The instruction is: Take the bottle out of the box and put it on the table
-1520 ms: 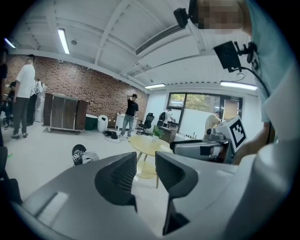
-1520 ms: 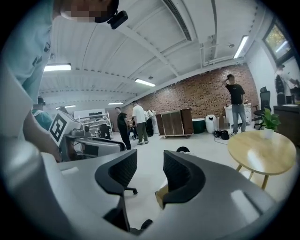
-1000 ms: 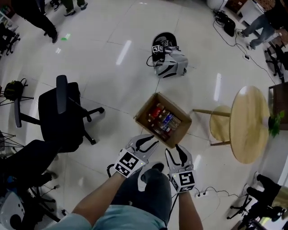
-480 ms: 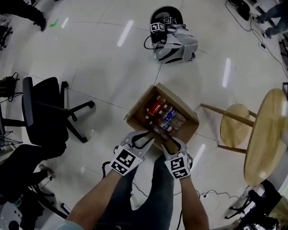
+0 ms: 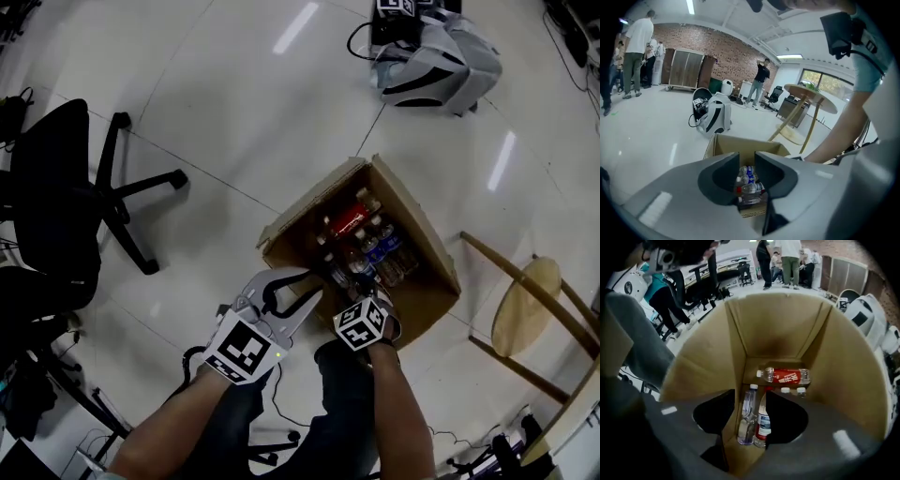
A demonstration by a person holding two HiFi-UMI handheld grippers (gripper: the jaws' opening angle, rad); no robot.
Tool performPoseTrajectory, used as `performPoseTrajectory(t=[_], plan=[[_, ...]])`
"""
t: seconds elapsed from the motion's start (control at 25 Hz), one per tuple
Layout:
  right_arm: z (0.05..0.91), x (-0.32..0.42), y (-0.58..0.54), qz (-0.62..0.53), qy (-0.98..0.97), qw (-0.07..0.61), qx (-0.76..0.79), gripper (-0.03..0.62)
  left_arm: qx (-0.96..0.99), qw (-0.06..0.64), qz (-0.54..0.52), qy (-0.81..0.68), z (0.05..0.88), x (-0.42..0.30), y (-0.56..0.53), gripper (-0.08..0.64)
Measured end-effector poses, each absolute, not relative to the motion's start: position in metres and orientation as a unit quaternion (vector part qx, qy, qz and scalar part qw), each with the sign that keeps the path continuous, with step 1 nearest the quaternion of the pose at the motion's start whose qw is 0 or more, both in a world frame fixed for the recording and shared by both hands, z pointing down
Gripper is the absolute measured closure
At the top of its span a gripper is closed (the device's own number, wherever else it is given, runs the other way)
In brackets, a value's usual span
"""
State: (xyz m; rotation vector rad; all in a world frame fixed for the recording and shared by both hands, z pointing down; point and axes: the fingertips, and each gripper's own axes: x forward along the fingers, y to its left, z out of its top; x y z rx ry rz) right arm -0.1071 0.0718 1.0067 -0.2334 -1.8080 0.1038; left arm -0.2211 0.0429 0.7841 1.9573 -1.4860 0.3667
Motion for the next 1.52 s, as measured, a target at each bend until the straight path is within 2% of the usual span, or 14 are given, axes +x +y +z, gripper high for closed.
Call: performPoseTrajectory(t=[0.2, 0.32, 0.56, 0.84, 0.96, 1.24, 1.52], plan=[[1.104, -0.087, 0.095, 0.011, -0.696, 0.698, -0.165, 0.374, 0.737, 0.316, 0.119, -0.586, 0.799, -0.230, 0.049, 0.448], [1.140, -0.073, 0.093, -0.009, -0.669, 0.727, -0.155, 0.358, 0.735, 0.306, 0.116, -0.594, 0.803, -0.232, 0.051, 0.448], [1.175, -0.068, 0.091, 0.005, -0.669, 0.735, -0.109, 0.350, 0.721, 0.324, 0.108, -0.602, 0.827, -0.225, 0.067, 0.448], [1.206, -0.074, 0.100, 0.029, -0.652, 0.749, -0.112, 0.280, 0.716, 0.326, 0.109, -0.608, 0.841, -0.232, 0.074, 0.448], [1.216, -0.082, 0.104, 0.030, -0.636, 0.760, -0.128, 0.278, 0.716, 0.323, 0.108, -0.610, 0.842, -0.238, 0.074, 0.448], [1.209, -0.095, 0.103, 0.057, -0.668, 0.732, -0.123, 0.312, 0.709, 0.326, 0.110, -0.616, 0.849, -0.242, 0.082, 0.448], [1.140, -0.137, 0.094, 0.045, -0.778, 0.616, -0.115, 0.321, 0.706, 0.326, 0.125, -0.616, 0.851, -0.236, 0.089, 0.448]])
